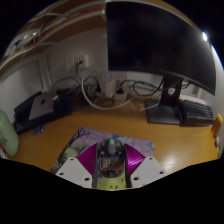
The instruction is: Arrange mouse
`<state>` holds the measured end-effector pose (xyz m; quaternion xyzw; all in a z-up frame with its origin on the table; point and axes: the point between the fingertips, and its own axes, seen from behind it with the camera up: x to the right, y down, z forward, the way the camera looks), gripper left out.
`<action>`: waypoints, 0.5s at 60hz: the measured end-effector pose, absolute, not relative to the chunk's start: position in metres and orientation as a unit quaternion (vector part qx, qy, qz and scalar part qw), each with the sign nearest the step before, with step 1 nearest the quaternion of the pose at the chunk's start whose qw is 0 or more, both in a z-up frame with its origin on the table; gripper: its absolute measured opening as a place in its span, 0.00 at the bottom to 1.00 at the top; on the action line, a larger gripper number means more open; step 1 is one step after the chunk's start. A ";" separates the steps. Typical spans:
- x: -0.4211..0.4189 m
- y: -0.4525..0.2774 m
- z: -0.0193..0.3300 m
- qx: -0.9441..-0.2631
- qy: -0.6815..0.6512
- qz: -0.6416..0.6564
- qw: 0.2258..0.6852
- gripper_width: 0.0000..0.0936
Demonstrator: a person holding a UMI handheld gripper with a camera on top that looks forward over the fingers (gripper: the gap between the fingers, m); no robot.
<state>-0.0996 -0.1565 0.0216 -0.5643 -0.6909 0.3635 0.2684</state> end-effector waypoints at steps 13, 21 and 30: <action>-0.088 -0.160 -0.011 -0.575 -0.694 0.332 0.280 0.53; -0.081 -0.152 0.002 -0.603 -0.681 0.314 0.274 0.90; -0.047 -0.138 0.060 -0.640 -0.655 0.292 0.275 0.92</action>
